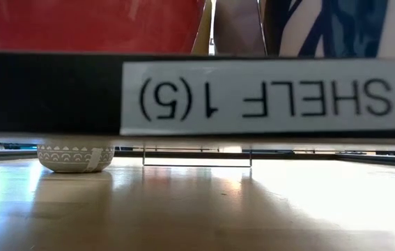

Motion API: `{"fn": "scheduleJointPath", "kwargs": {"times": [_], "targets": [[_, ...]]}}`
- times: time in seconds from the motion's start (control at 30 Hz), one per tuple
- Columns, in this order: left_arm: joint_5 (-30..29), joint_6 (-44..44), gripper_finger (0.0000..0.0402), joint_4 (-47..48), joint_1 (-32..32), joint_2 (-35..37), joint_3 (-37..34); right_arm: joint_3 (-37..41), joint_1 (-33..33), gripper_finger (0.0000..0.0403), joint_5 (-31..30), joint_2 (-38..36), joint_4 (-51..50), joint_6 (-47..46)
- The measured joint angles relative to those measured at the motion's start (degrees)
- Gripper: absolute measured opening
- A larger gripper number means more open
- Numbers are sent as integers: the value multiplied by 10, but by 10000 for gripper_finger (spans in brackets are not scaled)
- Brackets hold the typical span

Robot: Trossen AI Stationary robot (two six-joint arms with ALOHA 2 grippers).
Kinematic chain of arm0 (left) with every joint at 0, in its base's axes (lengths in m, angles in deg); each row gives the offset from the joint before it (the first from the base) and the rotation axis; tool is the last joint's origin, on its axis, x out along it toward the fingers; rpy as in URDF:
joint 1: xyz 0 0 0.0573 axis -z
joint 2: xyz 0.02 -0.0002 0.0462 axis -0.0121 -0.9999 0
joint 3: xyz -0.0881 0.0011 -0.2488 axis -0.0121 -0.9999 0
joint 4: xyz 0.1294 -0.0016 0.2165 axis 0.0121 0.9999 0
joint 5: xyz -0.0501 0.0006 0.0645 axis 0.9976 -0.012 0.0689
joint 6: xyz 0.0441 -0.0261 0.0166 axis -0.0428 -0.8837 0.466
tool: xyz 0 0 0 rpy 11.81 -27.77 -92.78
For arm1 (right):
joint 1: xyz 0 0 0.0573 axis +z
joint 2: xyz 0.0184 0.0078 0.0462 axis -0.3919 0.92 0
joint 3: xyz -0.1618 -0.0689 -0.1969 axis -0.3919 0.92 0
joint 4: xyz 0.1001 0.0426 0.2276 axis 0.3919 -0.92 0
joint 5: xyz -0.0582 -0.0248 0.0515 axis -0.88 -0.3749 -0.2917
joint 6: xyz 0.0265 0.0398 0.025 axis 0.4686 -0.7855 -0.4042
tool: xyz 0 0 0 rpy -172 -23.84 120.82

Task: Place coffee mugs
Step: Return to Home Position

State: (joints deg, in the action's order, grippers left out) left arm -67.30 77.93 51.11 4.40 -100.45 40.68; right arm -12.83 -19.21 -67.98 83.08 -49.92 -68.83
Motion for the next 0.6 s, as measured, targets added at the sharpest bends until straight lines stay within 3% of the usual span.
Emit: {"fn": "scheduleJointPath", "kwargs": {"times": [0.27,0.6], "targets": [[0,26,62,-28,-19,71,-67,134,0,73,5,-1,221,-3],[1,52,41,-101,-21,97,-130,146,0,73,22,-1,222,3]]}}
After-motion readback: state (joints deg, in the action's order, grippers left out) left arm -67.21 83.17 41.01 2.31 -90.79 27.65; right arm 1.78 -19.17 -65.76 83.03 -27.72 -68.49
